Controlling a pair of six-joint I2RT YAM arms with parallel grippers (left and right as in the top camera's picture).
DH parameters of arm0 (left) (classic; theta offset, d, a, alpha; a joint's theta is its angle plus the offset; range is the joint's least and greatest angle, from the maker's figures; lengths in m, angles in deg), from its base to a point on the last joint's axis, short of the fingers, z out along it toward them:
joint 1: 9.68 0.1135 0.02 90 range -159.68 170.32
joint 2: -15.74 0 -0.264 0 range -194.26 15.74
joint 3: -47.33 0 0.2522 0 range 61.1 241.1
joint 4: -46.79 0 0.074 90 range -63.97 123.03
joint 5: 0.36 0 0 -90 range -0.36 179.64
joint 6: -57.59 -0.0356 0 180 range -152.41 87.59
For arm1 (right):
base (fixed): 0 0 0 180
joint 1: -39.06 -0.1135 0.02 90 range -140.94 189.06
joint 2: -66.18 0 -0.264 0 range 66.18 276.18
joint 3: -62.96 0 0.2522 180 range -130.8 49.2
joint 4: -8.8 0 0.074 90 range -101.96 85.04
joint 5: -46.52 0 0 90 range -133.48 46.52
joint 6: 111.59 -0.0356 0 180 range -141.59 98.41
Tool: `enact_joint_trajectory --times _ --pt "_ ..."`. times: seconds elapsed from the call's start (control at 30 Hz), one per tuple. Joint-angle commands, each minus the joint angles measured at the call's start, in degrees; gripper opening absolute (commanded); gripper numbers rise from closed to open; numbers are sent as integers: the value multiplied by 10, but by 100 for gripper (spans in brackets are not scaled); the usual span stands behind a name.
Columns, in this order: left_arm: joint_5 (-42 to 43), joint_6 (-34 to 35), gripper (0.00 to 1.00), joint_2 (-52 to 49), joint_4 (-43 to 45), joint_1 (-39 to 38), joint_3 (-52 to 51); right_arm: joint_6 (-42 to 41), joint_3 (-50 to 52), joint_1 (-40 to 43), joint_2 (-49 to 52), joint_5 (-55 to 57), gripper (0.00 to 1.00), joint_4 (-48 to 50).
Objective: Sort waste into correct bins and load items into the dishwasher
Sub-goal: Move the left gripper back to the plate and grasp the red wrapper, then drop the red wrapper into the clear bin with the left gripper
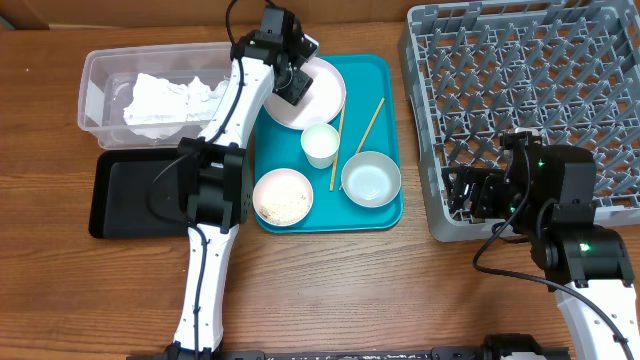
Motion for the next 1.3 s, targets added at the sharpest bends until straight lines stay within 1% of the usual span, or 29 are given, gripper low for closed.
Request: enact_joint_trajectory --times 0.0,0.07,0.13,0.17,0.2,0.23,0.27,0.33,0.4,0.43,0.57,0.67,0.77,0.87,0.97,1.0,1.03,1.07,1.13,1.17,1.2,1.23,1.27 --pt "-17 9 69 -21 7 0 -14 2 -15 -3 -2 -3 100 1" --pt "-17 11 67 -21 12 0 -23 2 -15 -3 -2 -3 100 1" --pt "-16 11 62 -21 15 0 -28 2 -15 -3 -2 -3 100 1" --pt "-16 11 57 -21 15 0 -28 2 -15 -3 -2 -3 100 1" --pt "-16 11 44 -21 15 0 -28 2 -15 -3 -2 -3 100 1" --pt "-16 11 36 -21 15 0 -28 2 -15 -3 -2 -3 100 1" --pt "-16 11 29 -21 15 0 -28 2 -15 -3 -2 -3 100 1" --pt "-17 11 20 -21 15 -1 -28 2 -15 -3 -2 -3 100 1" --pt "-21 11 5 -21 14 -1 -28 2 -15 -3 -2 -3 100 1" --pt "-21 14 4 -21 14 -1 -28 2 -15 -3 -2 -3 100 1" --pt "-20 57 4 -9 2 -1 -12 2 -15 -3 -2 -3 100 1" --pt "-18 112 4 9 -37 -1 34 2 -15 -3 -2 -3 100 1" --pt "-14 168 4 39 -102 -1 97 2 -15 -3 -2 -3 100 1" --pt "-14 193 4 78 -176 -1 152 2 -15 -3 -2 -3 100 1" --pt "-26 207 4 122 -238 0 174 2 -15 -3 -2 -3 100 1" --pt "-42 228 4 136 -254 2 174 2 -15 -3 -2 -3 100 1" --pt "-76 271 4 151 -276 5 174 2 -15 -3 -2 -3 100 1" --pt "-91 292 4 156 -286 7 174 2 -15 -3 -2 -3 100 1" --pt "-141 369 4 166 -317 17 174 2 -15 -3 -2 -3 100 1" --pt "-167 426 4 167 -335 25 174 2 -15 -3 -2 -3 100 1" --pt "-181 465 4 167 -347 31 174 2 -15 -3 -2 -3 100 1" --pt "-197 523 4 166 -360 40 172 2 -15 -3 -2 -3 100 1" --pt "-208 567 4 166 -368 47 167 2 -15 -3 -2 -3 100 1"
